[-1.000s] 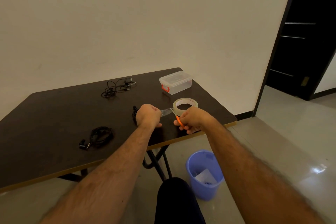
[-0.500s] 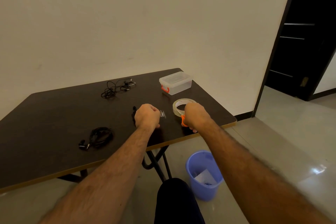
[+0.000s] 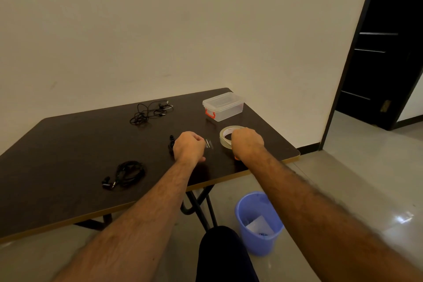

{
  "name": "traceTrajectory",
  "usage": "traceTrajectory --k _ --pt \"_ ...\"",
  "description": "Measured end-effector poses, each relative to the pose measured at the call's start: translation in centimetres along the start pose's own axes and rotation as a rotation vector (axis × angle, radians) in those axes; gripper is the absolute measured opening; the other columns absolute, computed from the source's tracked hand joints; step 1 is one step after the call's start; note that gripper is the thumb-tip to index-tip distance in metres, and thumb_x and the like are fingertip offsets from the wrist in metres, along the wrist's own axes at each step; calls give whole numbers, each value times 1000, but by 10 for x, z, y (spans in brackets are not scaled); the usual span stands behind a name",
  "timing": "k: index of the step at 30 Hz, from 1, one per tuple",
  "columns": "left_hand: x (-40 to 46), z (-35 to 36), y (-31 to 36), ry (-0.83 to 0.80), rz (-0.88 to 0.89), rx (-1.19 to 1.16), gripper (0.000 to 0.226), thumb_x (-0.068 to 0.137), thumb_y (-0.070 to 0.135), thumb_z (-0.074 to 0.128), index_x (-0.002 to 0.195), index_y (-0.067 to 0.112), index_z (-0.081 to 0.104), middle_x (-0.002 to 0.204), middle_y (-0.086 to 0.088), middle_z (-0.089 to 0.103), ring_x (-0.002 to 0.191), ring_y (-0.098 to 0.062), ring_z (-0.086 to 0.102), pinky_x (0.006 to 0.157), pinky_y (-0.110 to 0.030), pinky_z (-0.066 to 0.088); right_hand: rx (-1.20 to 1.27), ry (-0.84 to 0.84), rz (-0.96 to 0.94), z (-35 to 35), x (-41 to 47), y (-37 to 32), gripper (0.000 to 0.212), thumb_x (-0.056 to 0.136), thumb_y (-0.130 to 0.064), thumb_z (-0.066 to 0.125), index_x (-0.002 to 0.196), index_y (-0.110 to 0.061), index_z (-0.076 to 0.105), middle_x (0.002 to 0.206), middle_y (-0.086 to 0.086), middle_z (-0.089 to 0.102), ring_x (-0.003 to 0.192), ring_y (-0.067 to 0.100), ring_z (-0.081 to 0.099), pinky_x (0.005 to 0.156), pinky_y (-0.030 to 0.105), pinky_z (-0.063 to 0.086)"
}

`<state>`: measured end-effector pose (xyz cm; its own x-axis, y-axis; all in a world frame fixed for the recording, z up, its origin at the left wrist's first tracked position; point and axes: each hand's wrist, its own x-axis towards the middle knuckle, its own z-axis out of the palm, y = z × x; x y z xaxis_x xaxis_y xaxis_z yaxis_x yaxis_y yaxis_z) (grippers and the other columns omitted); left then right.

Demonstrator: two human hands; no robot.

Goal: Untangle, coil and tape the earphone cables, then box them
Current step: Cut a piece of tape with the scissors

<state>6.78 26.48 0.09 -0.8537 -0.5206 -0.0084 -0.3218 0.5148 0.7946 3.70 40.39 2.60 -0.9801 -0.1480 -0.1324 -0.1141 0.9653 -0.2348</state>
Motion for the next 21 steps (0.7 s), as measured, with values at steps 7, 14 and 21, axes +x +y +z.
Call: traceTrajectory --k 7,14,21 --pt "-2 10 4 -41 -72 -337 6 93 14 64 90 17 68 92 -6 67 80 -13 65 72 -34 62 23 4 19 3 3 -1 52 94 -19 64 141 -11 46 136 13 54 123 28 54 103 39 45" --pt "-3 8 -1 -26 -105 -386 4 93 14 64 94 16 69 93 -6 68 81 -13 65 69 -31 61 -6 76 -37 9 3 5 50 94 -23 64 141 -11 49 136 14 56 123 29 55 105 41 44" --pt "-3 2 -4 37 -4 -184 4 92 18 67 90 20 70 82 -1 68 69 -10 65 72 -36 62 33 47 -36 13 6 5 53 94 -19 64 143 -15 45 138 12 53 124 28 54 105 41 46"
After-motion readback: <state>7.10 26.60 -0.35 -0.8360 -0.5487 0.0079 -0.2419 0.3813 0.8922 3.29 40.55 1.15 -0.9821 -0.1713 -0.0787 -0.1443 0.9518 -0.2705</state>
